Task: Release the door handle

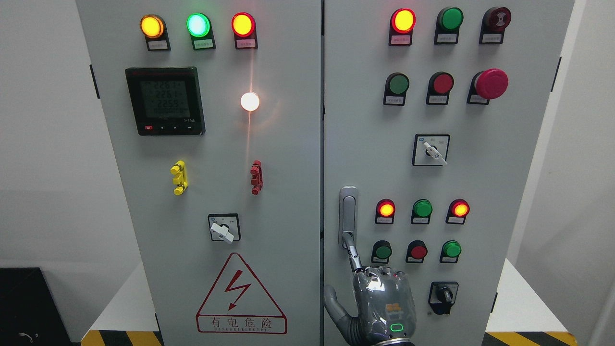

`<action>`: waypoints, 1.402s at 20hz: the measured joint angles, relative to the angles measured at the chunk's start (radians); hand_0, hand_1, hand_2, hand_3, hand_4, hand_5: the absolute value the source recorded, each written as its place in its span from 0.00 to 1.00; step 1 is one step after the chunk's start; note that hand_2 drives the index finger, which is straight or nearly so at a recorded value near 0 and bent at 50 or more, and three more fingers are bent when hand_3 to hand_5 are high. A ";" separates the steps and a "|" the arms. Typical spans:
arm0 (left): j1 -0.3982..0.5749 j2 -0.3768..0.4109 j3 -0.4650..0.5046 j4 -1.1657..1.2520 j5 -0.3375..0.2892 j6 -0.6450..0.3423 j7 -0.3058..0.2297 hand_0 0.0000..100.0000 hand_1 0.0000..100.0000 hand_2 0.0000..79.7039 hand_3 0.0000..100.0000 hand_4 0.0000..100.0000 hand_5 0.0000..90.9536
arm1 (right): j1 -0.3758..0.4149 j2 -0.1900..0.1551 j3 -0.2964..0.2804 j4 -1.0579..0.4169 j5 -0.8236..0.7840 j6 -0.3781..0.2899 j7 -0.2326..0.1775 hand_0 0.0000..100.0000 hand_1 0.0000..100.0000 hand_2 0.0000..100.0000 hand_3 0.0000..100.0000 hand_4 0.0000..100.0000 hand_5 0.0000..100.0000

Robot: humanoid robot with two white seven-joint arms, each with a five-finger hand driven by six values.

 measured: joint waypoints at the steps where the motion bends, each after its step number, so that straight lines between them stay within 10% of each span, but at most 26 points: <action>1: 0.000 0.000 0.000 0.000 0.000 0.000 0.000 0.12 0.56 0.00 0.00 0.00 0.00 | 0.000 0.000 0.000 0.000 0.000 0.000 0.001 0.49 0.33 0.02 1.00 1.00 1.00; 28: 0.000 0.000 0.000 0.000 0.000 0.000 0.000 0.12 0.56 0.00 0.00 0.00 0.00 | 0.009 -0.001 -0.001 0.005 0.000 0.000 0.006 0.49 0.34 0.03 1.00 1.00 1.00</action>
